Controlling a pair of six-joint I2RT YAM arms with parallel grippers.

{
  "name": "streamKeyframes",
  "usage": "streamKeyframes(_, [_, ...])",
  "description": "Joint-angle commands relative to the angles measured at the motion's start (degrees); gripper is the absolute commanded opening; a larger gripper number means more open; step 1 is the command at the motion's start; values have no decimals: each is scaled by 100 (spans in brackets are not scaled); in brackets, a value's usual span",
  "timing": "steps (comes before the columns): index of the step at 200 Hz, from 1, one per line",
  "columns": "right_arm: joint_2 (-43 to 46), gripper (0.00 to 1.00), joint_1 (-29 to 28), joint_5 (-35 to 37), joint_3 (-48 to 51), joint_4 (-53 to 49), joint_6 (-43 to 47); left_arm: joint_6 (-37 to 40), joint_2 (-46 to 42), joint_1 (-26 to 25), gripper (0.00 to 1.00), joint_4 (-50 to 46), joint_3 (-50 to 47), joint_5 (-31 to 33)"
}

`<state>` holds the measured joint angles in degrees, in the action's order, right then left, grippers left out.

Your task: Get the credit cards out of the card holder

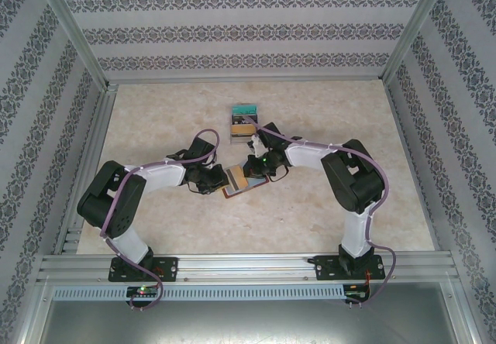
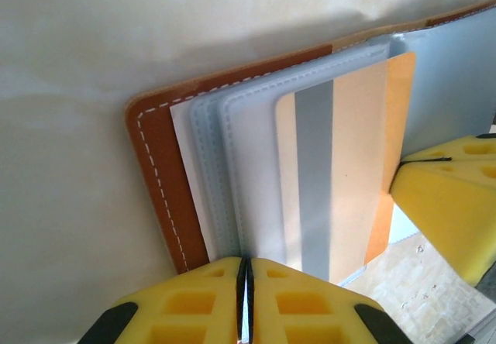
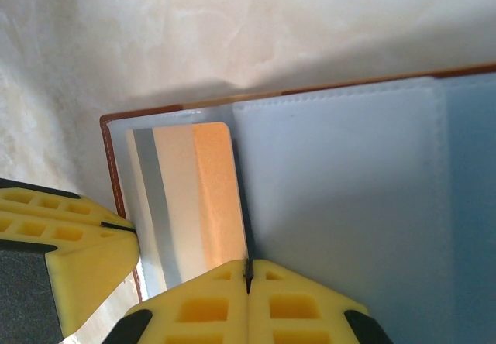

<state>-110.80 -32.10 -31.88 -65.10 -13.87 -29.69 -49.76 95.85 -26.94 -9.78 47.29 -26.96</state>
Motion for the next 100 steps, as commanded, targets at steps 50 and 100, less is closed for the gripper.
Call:
streamKeyframes(50, [-104,20,-42,-217,24,68,10,164,184,-49,7,-393,70,8])
streamKeyframes(100, [-340,21,-42,-444,7,217,-11,207,208,-49,5,-472,103,-1])
